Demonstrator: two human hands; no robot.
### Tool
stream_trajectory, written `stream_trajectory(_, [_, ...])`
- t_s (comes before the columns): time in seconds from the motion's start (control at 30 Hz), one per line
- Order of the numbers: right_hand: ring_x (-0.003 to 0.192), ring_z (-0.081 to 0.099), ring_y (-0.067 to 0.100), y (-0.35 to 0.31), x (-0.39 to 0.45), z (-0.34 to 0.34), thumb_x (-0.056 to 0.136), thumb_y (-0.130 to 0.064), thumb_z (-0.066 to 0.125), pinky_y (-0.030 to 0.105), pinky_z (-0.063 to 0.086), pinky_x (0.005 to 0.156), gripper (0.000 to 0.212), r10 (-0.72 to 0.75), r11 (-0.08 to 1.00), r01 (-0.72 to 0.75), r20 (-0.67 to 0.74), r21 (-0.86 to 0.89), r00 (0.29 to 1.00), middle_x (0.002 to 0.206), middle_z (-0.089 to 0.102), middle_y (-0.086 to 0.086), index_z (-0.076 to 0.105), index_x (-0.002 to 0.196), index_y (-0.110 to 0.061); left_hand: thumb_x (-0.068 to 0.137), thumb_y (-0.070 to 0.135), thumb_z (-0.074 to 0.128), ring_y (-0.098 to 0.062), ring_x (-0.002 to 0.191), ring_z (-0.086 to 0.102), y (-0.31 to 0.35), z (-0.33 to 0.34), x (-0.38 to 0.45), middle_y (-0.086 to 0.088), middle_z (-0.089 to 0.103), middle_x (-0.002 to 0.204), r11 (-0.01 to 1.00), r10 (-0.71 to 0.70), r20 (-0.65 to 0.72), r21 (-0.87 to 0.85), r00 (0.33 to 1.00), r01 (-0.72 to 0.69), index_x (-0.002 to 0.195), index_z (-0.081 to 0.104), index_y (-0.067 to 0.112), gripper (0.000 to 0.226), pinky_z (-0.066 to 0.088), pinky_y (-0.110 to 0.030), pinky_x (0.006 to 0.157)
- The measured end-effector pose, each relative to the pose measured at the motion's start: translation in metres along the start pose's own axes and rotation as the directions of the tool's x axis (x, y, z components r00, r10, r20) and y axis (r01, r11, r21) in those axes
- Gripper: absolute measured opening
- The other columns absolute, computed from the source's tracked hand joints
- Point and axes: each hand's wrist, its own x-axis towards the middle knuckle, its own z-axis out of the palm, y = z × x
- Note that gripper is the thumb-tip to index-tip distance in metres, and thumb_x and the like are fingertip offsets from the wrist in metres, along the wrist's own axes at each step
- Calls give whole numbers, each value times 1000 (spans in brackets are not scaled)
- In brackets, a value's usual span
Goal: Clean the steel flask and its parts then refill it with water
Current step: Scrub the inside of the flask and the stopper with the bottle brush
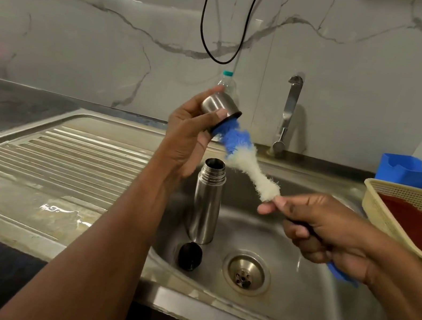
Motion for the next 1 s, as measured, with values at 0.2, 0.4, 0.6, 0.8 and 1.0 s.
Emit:
stream_trajectory(0.2, [54, 47, 21, 18, 2, -8, 97, -17, 65, 28, 32, 53, 17, -853, 204, 71, -141, -976, 502, 70, 62, 3, 78, 107, -17, 77, 27, 94, -27, 89, 80, -7, 14, -10, -14, 81, 93, 943, -45, -349, 294, 936, 155, 100, 79, 3, 37, 65, -45, 85])
stream_trajectory(0.4, [45, 44, 6, 10, 7, -12, 102, -27, 64, 21, 34, 45, 20, -390, 811, 261, -150, -524, 909, 60, 61, -3, 83, 99, -24, 87, 26, 84, -25, 89, 77, 3, 16, -7, -8, 77, 84, 976, -175, -284, 78, 943, 204, 95, 76, 2, 26, 64, -42, 88])
stream_trajectory(0.6, [48, 51, 7, 6, 2, -16, 99, -29, 68, 23, 40, 46, 16, -557, 717, 368, -168, -592, 813, 60, 64, -12, 82, 108, -30, 100, 18, 66, -23, 101, 70, 9, 4, -5, -10, 73, 102, 988, -141, -114, -77, 983, 133, 109, 72, 2, 19, 60, -40, 96])
stream_trajectory(0.8, [59, 58, 26, 11, 0, -17, 99, -24, 65, 30, 40, 53, 16, -866, 252, 149, -154, -956, 477, 71, 68, 3, 80, 104, -24, 81, 28, 90, -30, 101, 78, -9, 13, -2, -20, 77, 108, 971, -75, -296, 197, 952, 138, 118, 69, -4, 53, 64, -49, 87])
stream_trajectory(1.0, [54, 59, -1, 2, 4, -10, 94, -30, 75, 25, 51, 67, 5, -509, 753, 368, -128, -545, 851, 59, 70, -17, 80, 95, -32, 79, 22, 93, -30, 99, 78, -14, 8, -6, -22, 76, 113, 994, 5, -447, 101, 894, 46, 120, 69, -3, 54, 64, -49, 87])
